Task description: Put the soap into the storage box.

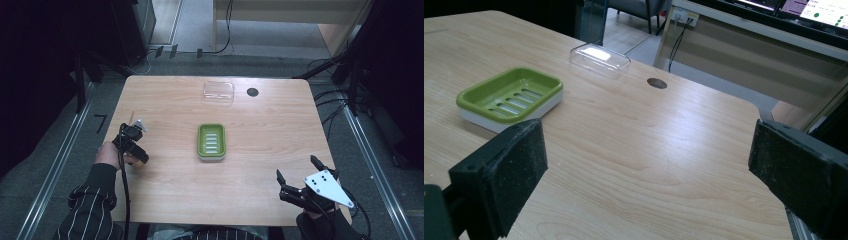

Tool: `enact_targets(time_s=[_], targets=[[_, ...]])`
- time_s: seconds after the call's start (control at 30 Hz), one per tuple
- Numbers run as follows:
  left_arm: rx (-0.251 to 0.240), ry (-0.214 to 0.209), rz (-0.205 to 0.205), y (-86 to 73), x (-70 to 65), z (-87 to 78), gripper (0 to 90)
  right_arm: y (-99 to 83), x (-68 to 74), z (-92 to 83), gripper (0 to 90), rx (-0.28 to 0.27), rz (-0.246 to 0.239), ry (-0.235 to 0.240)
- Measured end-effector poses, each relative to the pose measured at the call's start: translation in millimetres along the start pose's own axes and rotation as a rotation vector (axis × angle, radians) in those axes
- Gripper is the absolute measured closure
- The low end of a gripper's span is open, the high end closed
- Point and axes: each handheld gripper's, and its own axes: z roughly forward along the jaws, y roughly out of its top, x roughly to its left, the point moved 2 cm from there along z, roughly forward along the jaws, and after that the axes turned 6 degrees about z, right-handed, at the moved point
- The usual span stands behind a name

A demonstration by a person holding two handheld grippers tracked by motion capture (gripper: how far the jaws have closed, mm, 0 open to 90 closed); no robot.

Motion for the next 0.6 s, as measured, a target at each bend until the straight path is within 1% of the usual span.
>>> enact_targets(time_s=[0.1, 0.13, 0.23, 0.33, 0.43, 0.5, 0.53, 0.6], targets=[[-0.001, -0.001, 0.016, 3.6, -2.3, 0.0, 27.8, -0.8, -1.0, -2.0, 2.7, 0.003, 0.003, -0.007], [-0.004, -0.003, 0.014, 4.9, -3.3, 0.2, 27.8, -1.2, -1.4, -2.7, 2.7, 0.003, 0.005, -0.009], [0.002, -0.003, 0.031, 8.9, -5.4, -0.1, 27.8, -2.0, -2.9, -4.7, 2.7, 0.002, 0.005, -0.016], [-0.004, -0.004, 0.044, 12.5, -7.6, 0.5, 27.8, -2.8, -3.5, -6.7, 2.7, 0.006, 0.009, -0.023], [-0.001, -0.008, 0.058, 16.8, -10.2, 0.4, 27.8, -3.8, -4.9, -9.1, 2.7, 0.008, 0.010, -0.032], [0.003, -0.003, 0.065, 19.7, -12.0, 0.5, 27.8, -4.6, -5.7, -11.0, 2.7, 0.010, 0.015, -0.039], [0.001, -0.009, 0.068, 21.2, -12.8, 0.7, 27.8, -4.9, -6.2, -11.8, 2.7, 0.010, 0.016, -0.040], [0.004, -0.008, 0.081, 24.1, -14.2, 0.9, 27.8, -5.6, -7.2, -13.7, 2.7, 0.011, 0.020, -0.047]])
